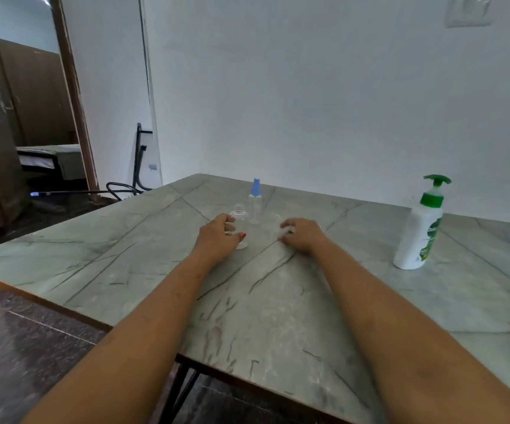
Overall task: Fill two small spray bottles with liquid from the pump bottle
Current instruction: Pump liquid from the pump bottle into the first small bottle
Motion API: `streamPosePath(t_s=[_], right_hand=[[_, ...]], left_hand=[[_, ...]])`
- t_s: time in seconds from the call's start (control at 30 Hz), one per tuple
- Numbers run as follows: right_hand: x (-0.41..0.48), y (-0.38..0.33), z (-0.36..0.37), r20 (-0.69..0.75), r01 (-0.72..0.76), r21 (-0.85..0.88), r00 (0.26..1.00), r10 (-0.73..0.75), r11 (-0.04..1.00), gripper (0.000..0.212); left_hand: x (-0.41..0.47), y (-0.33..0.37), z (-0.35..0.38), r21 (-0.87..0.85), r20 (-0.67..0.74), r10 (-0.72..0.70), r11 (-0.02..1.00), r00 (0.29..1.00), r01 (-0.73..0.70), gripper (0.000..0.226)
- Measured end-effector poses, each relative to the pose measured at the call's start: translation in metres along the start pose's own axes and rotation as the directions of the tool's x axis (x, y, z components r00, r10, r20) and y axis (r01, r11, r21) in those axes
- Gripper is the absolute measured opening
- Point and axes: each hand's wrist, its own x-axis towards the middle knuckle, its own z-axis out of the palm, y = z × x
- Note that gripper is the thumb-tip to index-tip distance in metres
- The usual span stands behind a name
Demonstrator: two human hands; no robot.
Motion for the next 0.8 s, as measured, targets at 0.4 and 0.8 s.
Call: streamPosePath(t_s=[0.4, 0.8], right_hand=[[-0.025, -0.09, -0.072, 0.261, -0.052, -0.001, 0.964, 0.05, 0.999, 0.015], [-0.004, -0.109, 0.055, -0.112, 0.123, -0.286, 0.981, -0.161, 0.95, 0.026]], left_hand=[[0.016, -0.037, -0.051, 0.025, -0.017, -0.025, 0.999, 1.0, 0.026, 0.038], [0.01, -0.04, -0.041, -0.049, -0.075, 0.022, 0.998, 0.997, -0.025, 0.039]])
